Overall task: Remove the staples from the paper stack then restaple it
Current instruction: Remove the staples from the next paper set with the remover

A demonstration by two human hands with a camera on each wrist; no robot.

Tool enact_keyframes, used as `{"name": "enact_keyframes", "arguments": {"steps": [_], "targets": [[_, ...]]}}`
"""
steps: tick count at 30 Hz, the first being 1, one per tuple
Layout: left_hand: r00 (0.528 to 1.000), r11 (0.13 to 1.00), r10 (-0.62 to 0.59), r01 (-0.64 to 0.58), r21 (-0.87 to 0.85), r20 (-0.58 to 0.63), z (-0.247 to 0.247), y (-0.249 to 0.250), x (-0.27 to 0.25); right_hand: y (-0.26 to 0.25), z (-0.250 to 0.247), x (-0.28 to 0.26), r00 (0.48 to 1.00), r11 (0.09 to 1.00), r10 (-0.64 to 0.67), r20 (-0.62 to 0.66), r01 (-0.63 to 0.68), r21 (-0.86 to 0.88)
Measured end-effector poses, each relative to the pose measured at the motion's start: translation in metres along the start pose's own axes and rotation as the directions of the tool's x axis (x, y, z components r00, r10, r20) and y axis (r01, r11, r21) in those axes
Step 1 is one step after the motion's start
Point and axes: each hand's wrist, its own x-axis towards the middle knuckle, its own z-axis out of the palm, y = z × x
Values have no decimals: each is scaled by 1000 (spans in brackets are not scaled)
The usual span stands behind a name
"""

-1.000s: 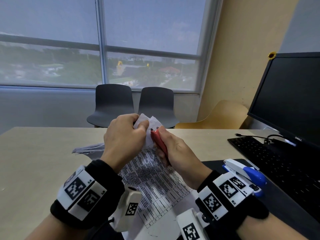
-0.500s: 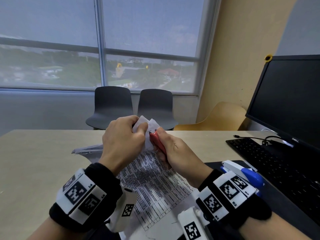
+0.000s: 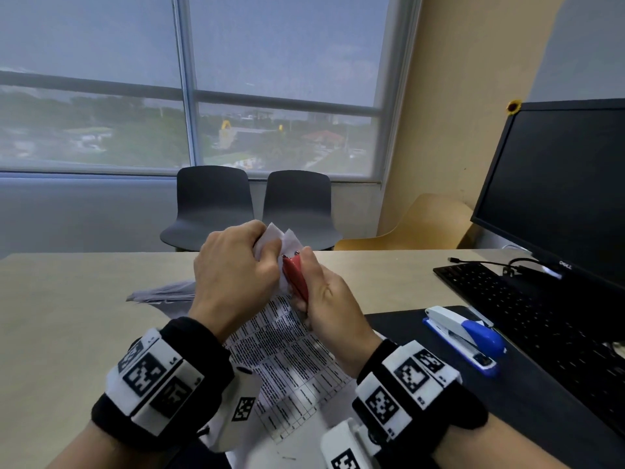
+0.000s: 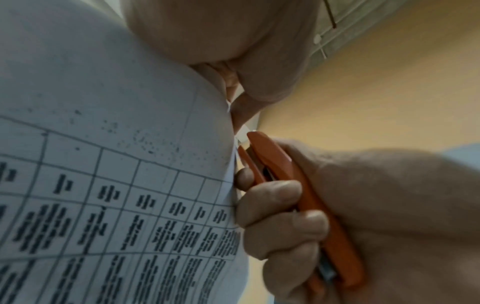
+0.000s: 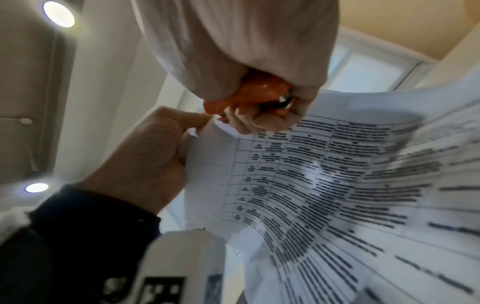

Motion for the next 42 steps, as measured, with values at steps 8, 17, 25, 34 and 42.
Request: {"name": "enact_keyframes", "arguments": {"steps": [8,17,25,34,42], "targets": [[994,994,-97,99,-49,42,2,-9,3,12,7,6,998,998,-54,20,54,27],[988,981,-126,137,-134,86,1,-9,4,8,4,9,998,997,-69,2,69,25],[968,955,-205,230,-187,146,-4,-7,2,12,1,11,999,997,35,-33,-37,-66],[966,958,-230,246,-148,119,0,-7,2,6,-5,14,997,983,70,-40,-76,-168],[969,966,-214,228,-118,122,5,-9,2,13,-16,20,996,896,-90,-17,73,-437]]}}
